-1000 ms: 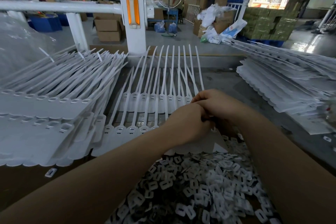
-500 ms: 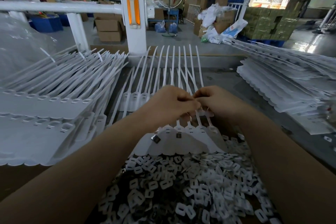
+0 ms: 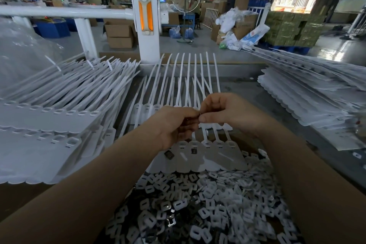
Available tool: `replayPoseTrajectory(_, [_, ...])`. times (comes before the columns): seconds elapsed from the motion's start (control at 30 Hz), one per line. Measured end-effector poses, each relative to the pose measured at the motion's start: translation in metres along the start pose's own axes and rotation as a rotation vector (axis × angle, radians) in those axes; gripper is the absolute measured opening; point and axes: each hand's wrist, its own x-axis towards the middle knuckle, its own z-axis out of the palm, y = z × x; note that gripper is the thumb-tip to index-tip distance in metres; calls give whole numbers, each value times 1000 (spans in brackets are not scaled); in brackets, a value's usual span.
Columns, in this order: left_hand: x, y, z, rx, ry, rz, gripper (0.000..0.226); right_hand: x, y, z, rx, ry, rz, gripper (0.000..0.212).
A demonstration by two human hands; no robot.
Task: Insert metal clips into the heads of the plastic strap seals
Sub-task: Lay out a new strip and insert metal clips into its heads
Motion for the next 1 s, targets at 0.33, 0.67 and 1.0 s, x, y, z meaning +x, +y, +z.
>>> replayPoseTrajectory(0.33, [2, 0, 0, 108, -31, 113, 15, 4, 4, 4, -9, 127, 19, 11])
replayPoseTrajectory(0.67, [7, -1, -2, 228, -28, 270, 13, 6, 8, 2, 79, 161, 44, 16])
replayPoseTrajectory(1.0, [10, -1, -4, 380, -4, 279, 10, 3, 6, 3, 81, 111, 106, 13])
